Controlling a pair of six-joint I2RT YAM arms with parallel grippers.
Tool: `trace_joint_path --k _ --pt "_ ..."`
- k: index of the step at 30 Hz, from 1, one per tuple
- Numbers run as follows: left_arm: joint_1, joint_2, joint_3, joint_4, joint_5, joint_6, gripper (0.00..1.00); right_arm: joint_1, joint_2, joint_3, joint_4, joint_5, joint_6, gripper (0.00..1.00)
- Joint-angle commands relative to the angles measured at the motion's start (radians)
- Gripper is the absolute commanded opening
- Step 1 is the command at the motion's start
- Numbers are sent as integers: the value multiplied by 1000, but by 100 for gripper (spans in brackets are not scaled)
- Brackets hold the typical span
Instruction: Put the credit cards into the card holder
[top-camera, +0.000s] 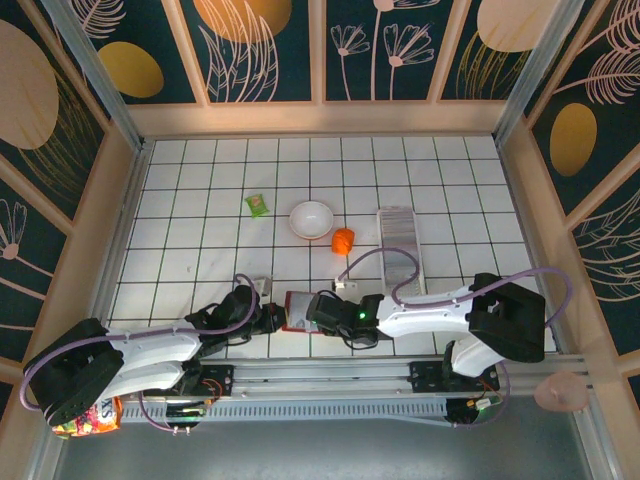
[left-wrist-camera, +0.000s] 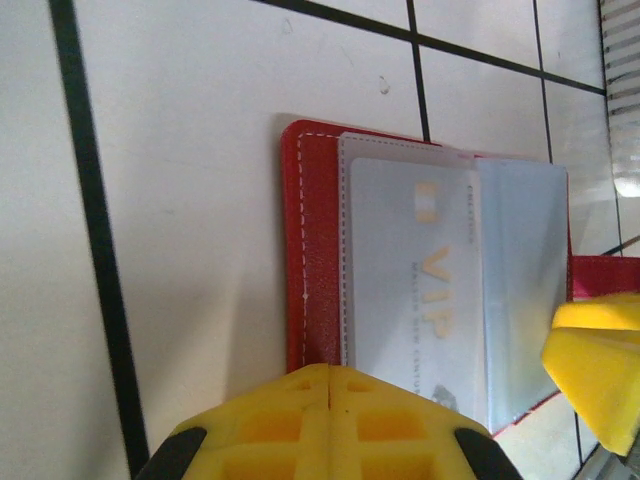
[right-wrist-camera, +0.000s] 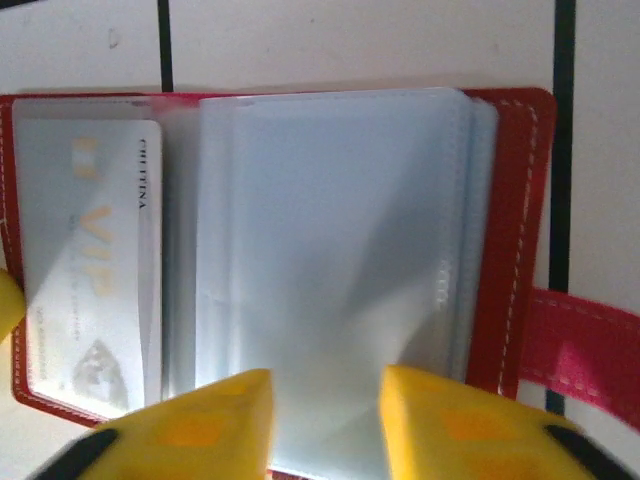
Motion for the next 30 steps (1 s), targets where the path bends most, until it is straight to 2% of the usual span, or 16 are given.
trace_joint_path --k 1,9,10,11,24,30 --pt "-6 8 -20 -45 26 -11 0 6 -15 -18 -32 53 35 40" --pt "-6 3 -25 -33 33 -20 0 4 29 -5 51 22 14 41" --pt "-6 3 -22 -33 37 -21 0 1 34 -2 61 19 14 49" --pt "-6 3 -22 -32 38 -20 0 3 37 2 75 18 12 49" --pt "-6 -14 -26 -38 30 -26 0 -2 62 14 255 -15 -3 49" --pt "-6 -30 -46 6 30 -73 0 -4 62 2 329 -9 17 47"
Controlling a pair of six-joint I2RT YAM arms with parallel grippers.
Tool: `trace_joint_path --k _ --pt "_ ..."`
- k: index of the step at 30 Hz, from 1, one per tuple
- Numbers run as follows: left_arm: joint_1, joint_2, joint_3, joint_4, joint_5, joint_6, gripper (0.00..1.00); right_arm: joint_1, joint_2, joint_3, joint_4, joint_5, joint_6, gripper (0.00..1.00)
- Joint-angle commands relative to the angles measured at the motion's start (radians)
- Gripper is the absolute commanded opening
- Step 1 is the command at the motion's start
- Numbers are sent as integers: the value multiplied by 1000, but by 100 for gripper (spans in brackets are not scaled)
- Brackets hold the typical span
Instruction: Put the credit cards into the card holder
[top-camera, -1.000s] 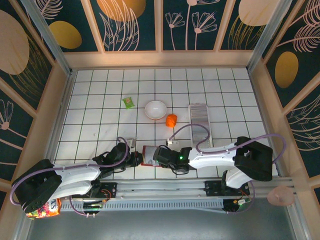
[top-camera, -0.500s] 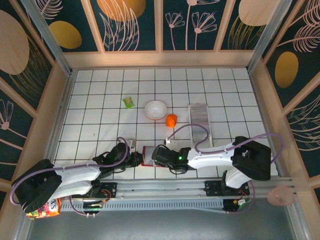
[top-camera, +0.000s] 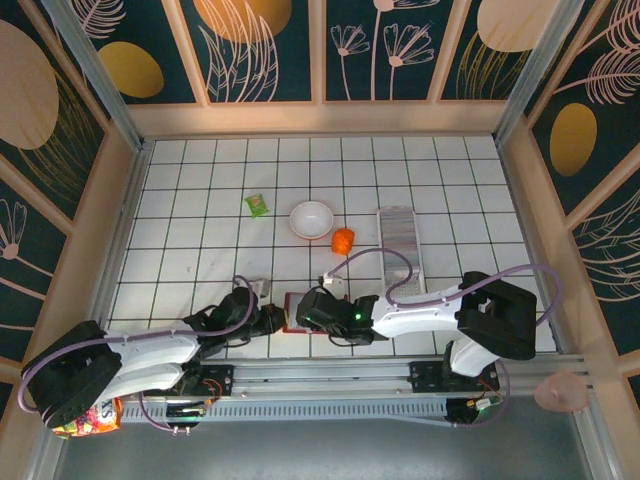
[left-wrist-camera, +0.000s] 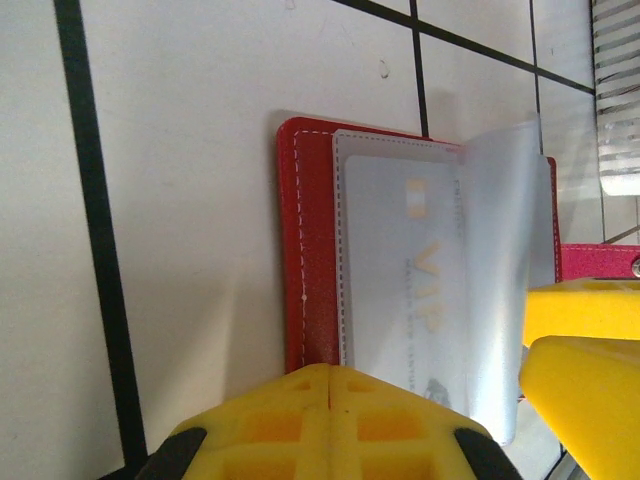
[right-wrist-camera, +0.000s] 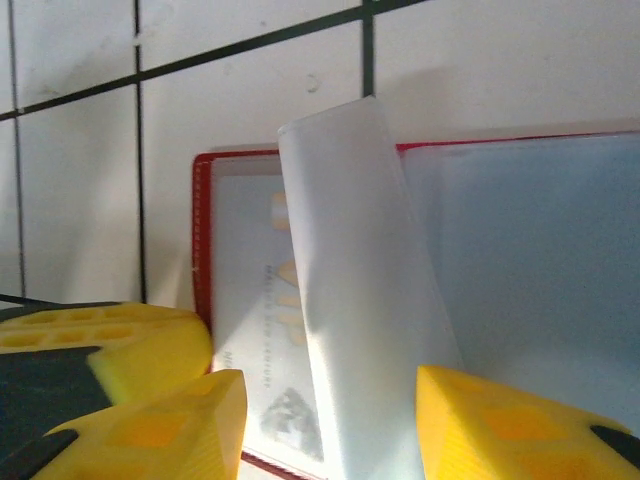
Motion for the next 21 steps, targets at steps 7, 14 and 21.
trace_joint_path --k 7,14,21 --pt "-5 -63 4 -98 -51 -24 0 -5 25 -23 161 -11 38 47" --pt "-6 -249 -15 -217 -163 -71 0 -14 38 -27 212 -34 40 47" --pt "-6 -412 1 -441 -329 -93 4 -17 55 -20 312 -50 20 47"
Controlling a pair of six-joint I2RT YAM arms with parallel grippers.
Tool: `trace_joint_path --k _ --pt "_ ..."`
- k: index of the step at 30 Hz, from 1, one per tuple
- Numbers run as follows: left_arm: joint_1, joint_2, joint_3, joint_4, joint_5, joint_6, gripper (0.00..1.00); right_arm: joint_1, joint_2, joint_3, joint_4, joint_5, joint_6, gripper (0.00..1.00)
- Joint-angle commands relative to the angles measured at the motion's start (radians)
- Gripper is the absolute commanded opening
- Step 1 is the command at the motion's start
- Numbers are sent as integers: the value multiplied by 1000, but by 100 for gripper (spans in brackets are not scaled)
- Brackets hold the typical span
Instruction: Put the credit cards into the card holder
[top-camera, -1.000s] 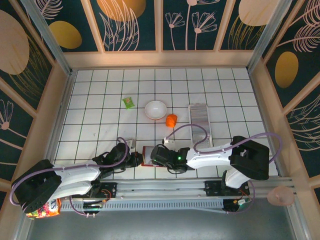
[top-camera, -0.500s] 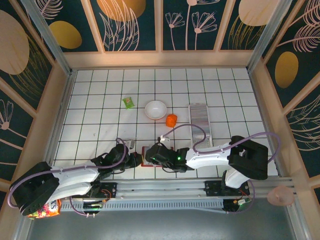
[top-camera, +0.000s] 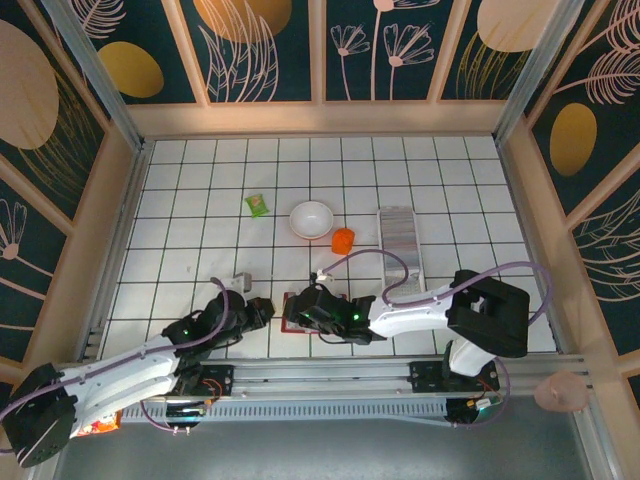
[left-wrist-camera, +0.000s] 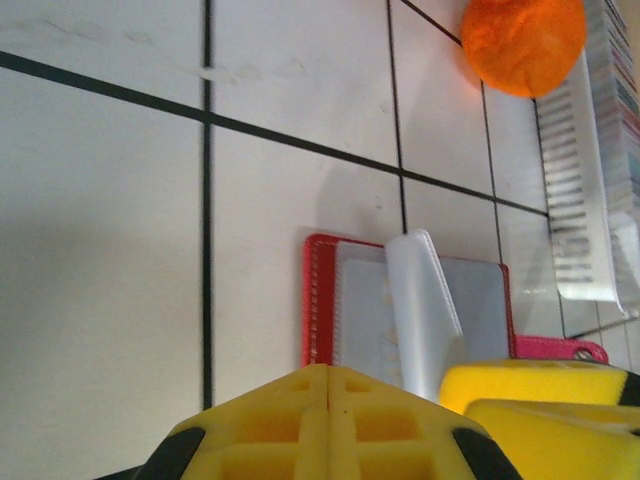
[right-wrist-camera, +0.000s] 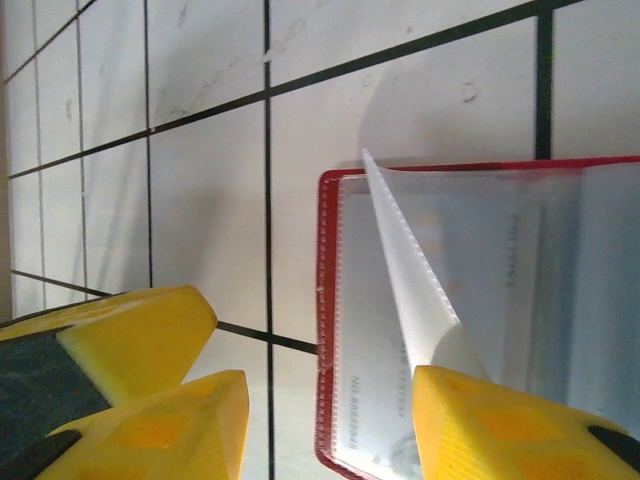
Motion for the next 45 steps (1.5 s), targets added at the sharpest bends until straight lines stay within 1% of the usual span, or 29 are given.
trace_joint_path --k 1,2,4,8,11,14,17,20,22,23,24,25,26,28,29,31,32,33,34,35,36,37,38,42,45 --pt "-6 -54 15 -196 -140 -31 3 -6 15 2 93 3 -13 47" --pt "-6 -71 23 -239 -176 -42 0 -5 18 10 103 3 -26 47" --pt "-6 -112 36 -313 -241 -78 0 -7 26 25 130 1 -47 47" --pt "-6 -201 53 -407 -339 -126 0 -20 42 62 249 -43 -118 47" --pt "-6 -253 90 -479 -393 -149 0 -34 32 99 311 -89 -195 52" --pt "-6 -275 131 -499 -422 -132 12 -47 -20 127 310 -98 -283 53" --pt "-6 -265 167 -474 -426 -101 20 -78 -122 145 187 -71 -374 55" --pt "-5 -225 199 -424 -396 -57 28 -132 -262 174 -67 13 -480 56" --pt "-6 -190 213 -385 -368 -33 31 -174 -360 173 -229 92 -522 56" --pt "-6 -171 219 -363 -346 -18 33 -211 -415 161 -299 96 -525 56" --pt "-6 -151 222 -331 -316 4 37 -253 -471 144 -348 70 -543 55" --pt "-6 -132 225 -304 -287 24 39 -289 -515 132 -381 54 -580 55" --pt "-5 -105 230 -281 -257 35 41 -321 -569 132 -422 57 -651 56" --pt "-6 -54 237 -242 -207 55 45 -355 -656 139 -481 106 -911 60" --pt "-6 -34 237 -220 -184 65 45 -357 -688 133 -489 135 -1080 63" --pt "-6 12 230 -172 -136 76 47 -356 -750 109 -518 127 -1492 66" --pt "-6 31 228 -151 -116 84 48 -357 -766 108 -544 125 -1649 72" --pt "-6 53 226 -130 -96 91 48 -368 -783 102 -570 136 -1799 85" --pt "-6 73 228 -118 -80 93 48 -394 -794 93 -606 124 -1943 91" --pt "-6 89 228 -109 -67 96 48 -431 -798 93 -655 86 -2048 93" --pt "-6 105 226 -94 -50 103 48 -493 -796 95 -714 21 -2151 94" --pt "-6 118 225 -81 -38 109 48 -567 -789 91 -750 -31 -2242 95" --pt "-6 127 225 -75 -31 113 48 -628 -777 89 -759 -52 -2299 96" --pt "-6 155 225 -53 -5 133 49 -864 -684 39 -724 -145 -2531 99" --pt "-6 168 228 -51 17 148 49 -925 -590 6 -675 -158 -2621 99"
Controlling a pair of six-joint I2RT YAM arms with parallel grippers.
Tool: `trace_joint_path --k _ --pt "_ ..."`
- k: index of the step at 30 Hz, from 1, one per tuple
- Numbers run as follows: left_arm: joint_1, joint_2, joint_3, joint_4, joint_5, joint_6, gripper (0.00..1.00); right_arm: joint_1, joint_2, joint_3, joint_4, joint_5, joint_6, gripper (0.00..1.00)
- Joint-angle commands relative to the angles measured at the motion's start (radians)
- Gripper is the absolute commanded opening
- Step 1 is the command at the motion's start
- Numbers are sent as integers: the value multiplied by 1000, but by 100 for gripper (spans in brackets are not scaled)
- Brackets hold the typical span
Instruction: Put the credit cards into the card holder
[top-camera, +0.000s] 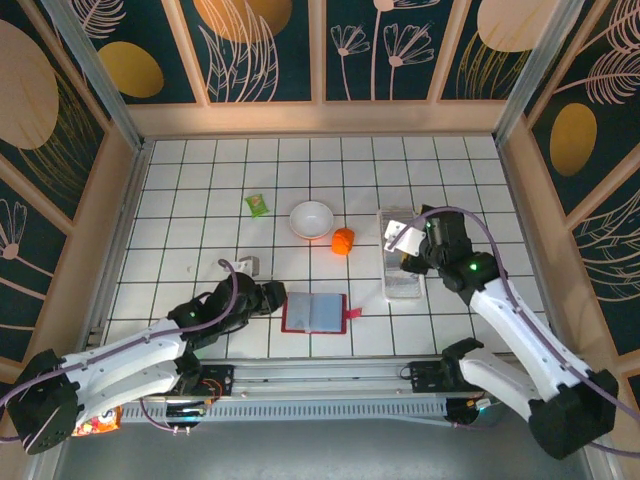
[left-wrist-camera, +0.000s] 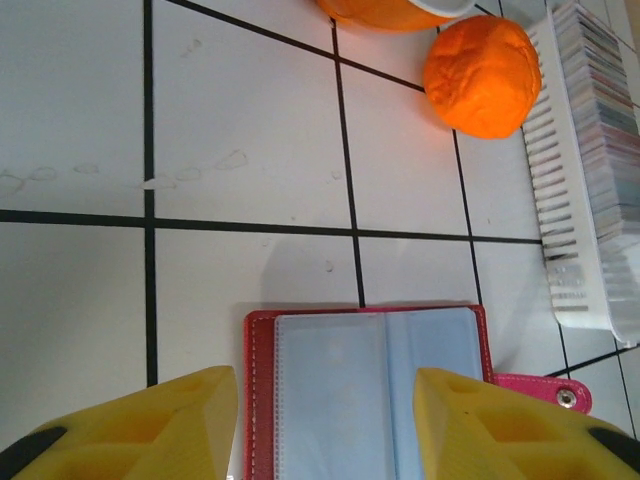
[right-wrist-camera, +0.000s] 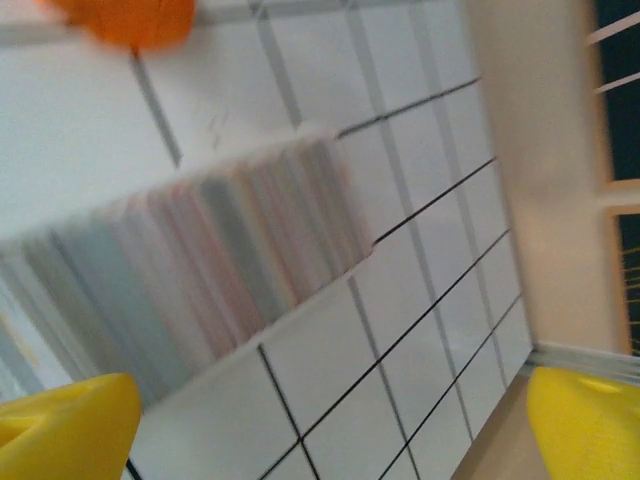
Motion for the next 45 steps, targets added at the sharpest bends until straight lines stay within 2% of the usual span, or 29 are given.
trace_joint_path --k 1,7,15,22,27,37,45 --pt "-6 10 12 43 53 39 49 -38 84 -36 5 -83 -270 99" --pt "-5 3 -5 43 71 37 51 -26 191 -61 61 -136 -275 99" --pt "-6 -5 -28 61 71 15 53 2 245 -166 202 -125 -286 99" --pt "-6 0 -28 64 78 8 53 4 268 -174 305 -127 -284 98" --pt "-6 0 -30 63 75 6 50 6 256 -143 262 -121 -306 82" --pt "-6 7 -36 75 86 -5 45 17 217 -118 160 -139 -318 69" --pt "-6 38 -30 95 101 -6 42 18 185 -139 145 -150 -330 56"
